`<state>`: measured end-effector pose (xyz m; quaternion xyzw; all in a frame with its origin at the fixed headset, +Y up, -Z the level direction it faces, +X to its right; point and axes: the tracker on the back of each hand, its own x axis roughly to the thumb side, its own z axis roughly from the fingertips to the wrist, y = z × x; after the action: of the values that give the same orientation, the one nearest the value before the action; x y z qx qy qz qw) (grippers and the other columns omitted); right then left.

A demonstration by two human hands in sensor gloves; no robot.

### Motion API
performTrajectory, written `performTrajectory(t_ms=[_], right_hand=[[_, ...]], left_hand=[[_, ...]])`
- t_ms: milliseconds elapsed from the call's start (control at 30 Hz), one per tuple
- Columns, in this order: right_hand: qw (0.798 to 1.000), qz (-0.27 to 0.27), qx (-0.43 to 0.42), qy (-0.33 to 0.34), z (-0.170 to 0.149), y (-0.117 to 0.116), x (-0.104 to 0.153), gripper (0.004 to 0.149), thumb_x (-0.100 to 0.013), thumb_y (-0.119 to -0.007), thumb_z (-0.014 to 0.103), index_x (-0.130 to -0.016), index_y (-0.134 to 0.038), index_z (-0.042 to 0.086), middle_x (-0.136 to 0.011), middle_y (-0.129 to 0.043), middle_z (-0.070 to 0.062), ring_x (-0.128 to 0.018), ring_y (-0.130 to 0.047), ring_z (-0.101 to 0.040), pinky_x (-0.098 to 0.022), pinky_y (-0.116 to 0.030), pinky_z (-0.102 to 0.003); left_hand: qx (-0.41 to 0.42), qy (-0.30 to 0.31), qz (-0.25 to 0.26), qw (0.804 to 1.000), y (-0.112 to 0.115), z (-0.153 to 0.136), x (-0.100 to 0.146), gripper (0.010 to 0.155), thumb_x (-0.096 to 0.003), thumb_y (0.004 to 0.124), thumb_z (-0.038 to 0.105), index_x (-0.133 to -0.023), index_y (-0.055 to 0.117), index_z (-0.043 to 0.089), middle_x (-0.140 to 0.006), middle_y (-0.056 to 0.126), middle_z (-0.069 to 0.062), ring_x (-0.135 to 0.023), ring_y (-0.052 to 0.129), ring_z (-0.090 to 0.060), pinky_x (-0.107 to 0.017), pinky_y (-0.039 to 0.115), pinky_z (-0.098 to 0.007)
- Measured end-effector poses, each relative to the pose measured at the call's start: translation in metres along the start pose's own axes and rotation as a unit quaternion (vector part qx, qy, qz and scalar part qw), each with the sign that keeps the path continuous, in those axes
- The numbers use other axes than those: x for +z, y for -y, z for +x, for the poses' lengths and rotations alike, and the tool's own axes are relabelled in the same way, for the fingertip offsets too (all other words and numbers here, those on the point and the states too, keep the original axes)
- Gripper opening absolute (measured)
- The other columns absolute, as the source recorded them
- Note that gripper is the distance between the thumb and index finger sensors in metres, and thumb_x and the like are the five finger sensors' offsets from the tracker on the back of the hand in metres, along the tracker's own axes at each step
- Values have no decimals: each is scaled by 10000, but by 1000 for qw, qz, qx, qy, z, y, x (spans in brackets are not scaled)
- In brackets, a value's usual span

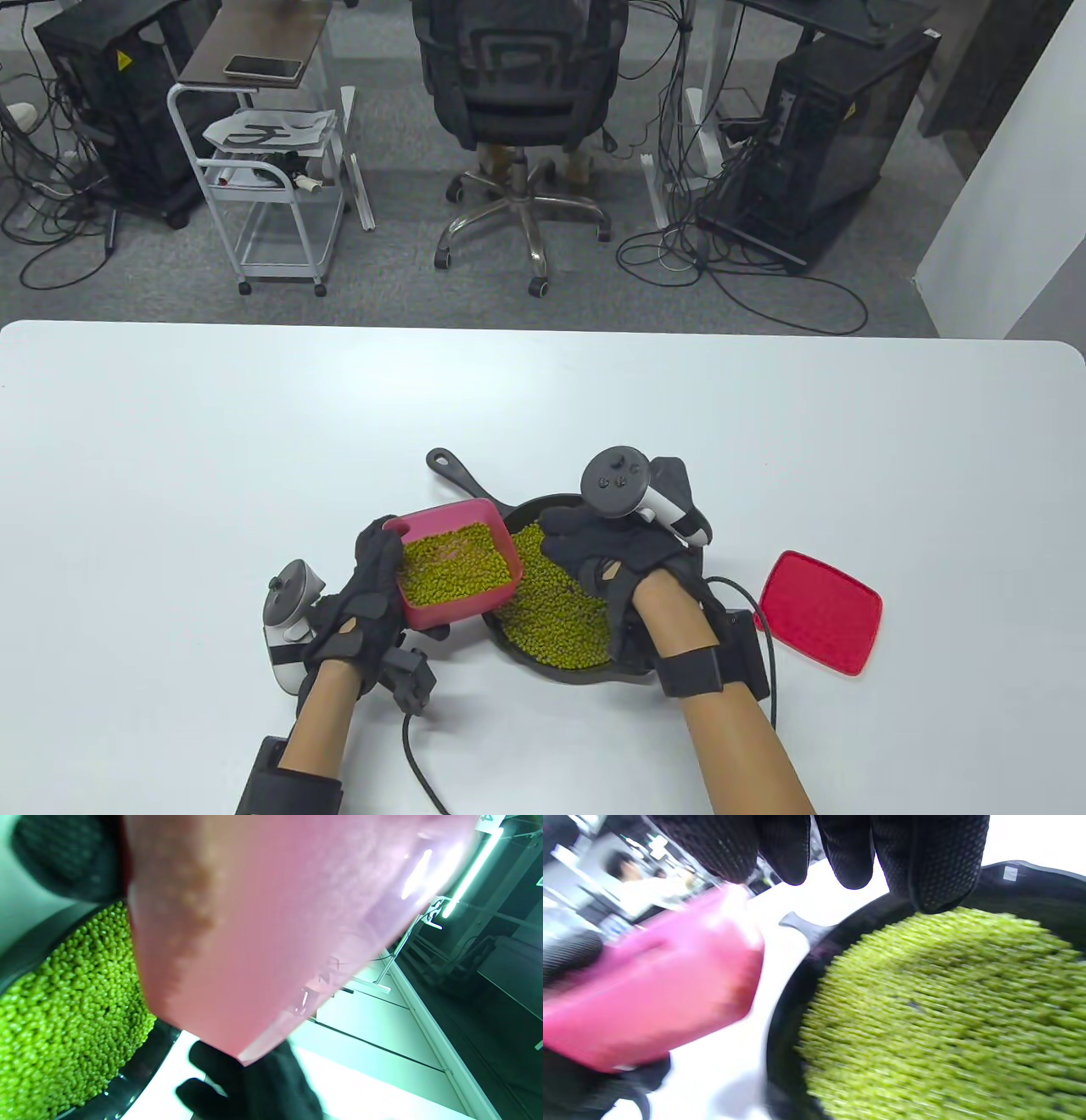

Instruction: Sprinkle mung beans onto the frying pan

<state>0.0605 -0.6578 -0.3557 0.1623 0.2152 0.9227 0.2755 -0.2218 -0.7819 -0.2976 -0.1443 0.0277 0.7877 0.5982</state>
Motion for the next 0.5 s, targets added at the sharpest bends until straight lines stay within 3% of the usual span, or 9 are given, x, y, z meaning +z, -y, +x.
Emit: performTrajectory(t_ms=[133, 200, 267, 367, 400, 433, 500], right_hand=[[995, -53, -21, 84, 42, -2, 12, 506, -553, -813, 356, -1016, -716, 175, -1075, -698, -226, -855, -743, -539, -536, -807, -514], [991, -52, 8, 124, 68, -15, 12, 487, -547, -827, 347, -998, -738, 186, -1061, -727, -207, -849, -763, -524, -535, -813, -506], [989, -50, 63, 121, 81, -28, 6, 476, -538, -843, 335, -983, -757, 191, -1050, -750, -187, -850, -778, -512, -542, -815, -505], [986, 8, 155, 62, 84, -49, -10, 525, -532, -851, 358, -1013, -717, 196, -1097, -682, -198, -900, -720, -522, -580, -778, -515], [983, 34, 171, 53, 83, -56, -16, 602, -521, -855, 401, -1053, -656, 199, -1141, -586, -222, -940, -650, -530, -601, -765, -485], [983, 63, 166, 44, 82, -63, -21, 680, -521, -845, 432, -1097, -561, 209, -1177, -482, -236, -975, -573, -539, -621, -740, -498], [985, 90, 142, 24, 80, -68, -29, 757, -510, -850, 455, -1125, -483, 210, -1186, -430, -236, -1000, -494, -537, -637, -703, -532]], left_hand=[[-10, 0, -6, 1000, 5, -1, 1, 757, -532, 520, 708, -1091, 187, 321, -1116, 406, -217, -697, 888, -429, -334, 907, -461], [-16, 1, -12, 1000, 9, -1, 1, 759, -531, 521, 709, -1092, 190, 318, -1115, 408, -218, -695, 890, -431, -333, 906, -462], [-17, 4, -17, 1000, 12, -1, 2, 758, -533, 519, 708, -1093, 189, 318, -1115, 408, -218, -695, 889, -430, -333, 906, -461], [-13, 11, -21, 1000, 14, 0, 3, 757, -533, 518, 708, -1092, 189, 318, -1116, 409, -214, -696, 889, -430, -334, 905, -461], [-14, 14, -23, 1000, 15, 1, 3, 757, -532, 524, 704, -1092, 191, 319, -1117, 404, -217, -700, 882, -438, -337, 900, -470], [-23, 22, -20, 999, 15, 1, 3, 755, -532, 524, 705, -1093, 195, 323, -1119, 407, -211, -701, 880, -437, -337, 897, -472], [-44, 19, 3, 999, 14, 0, 4, 752, -531, 524, 705, -1095, 207, 320, -1116, 419, -212, -690, 887, -434, -324, 900, -467]])
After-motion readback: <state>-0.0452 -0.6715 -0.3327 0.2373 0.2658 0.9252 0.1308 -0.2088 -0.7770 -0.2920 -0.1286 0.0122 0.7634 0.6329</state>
